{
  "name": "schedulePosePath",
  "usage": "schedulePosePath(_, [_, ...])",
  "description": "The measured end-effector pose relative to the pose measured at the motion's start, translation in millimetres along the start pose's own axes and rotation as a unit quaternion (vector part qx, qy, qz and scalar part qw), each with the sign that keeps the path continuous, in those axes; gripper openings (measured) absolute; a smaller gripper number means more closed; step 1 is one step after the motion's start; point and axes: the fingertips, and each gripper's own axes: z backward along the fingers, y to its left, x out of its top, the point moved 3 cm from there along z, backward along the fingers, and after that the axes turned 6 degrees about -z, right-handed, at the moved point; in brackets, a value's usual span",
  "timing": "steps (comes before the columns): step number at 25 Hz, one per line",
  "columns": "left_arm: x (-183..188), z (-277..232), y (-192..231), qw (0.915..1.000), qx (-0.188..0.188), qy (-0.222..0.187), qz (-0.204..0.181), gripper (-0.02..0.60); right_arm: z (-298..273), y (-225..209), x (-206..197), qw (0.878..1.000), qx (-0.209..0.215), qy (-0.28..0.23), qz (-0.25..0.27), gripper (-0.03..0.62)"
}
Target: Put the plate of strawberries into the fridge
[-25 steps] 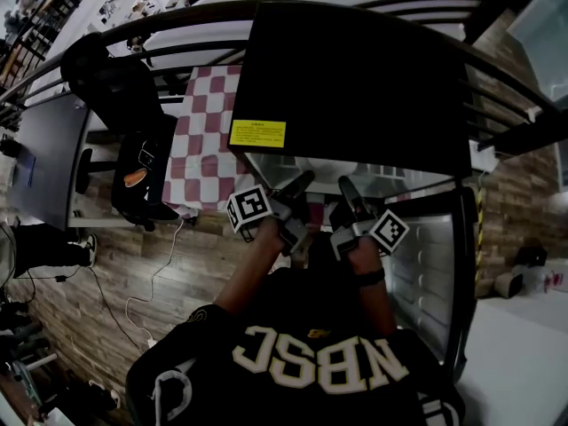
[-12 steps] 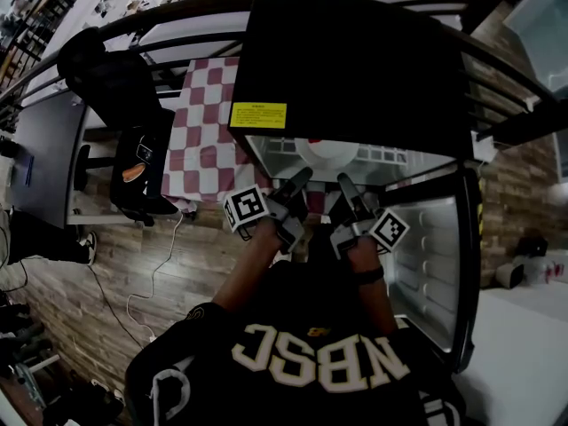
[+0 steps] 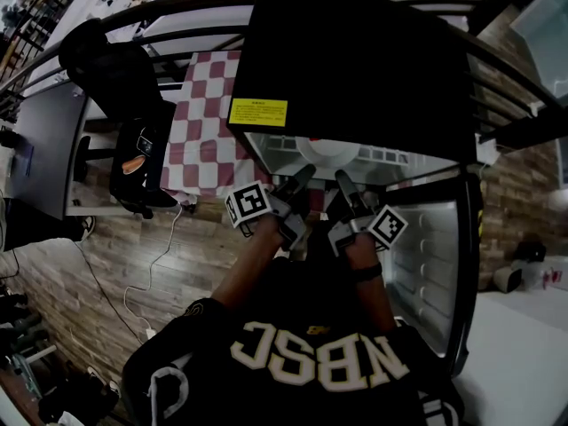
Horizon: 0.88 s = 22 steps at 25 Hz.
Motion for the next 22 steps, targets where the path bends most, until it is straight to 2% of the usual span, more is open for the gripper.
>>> schedulePosePath(8, [4,-7,3,0.9999,-0.001,-0.010,0.005,0.144,-9,3,5,1.000,0.008,0.008,-0.007,0.121])
schedulePosePath(18, [10,-15,3,0.9999,-0.002,-0.014,0.008,0.081,-18,3,11,1.000,0.006,0.014,0.002,0.060])
schedulePosePath(22, [13,-19,-1,0.9998,-0.007,-0.014,0.010,0.037,-21,3,13,1.000,0.006,0.016,0.008,0.043])
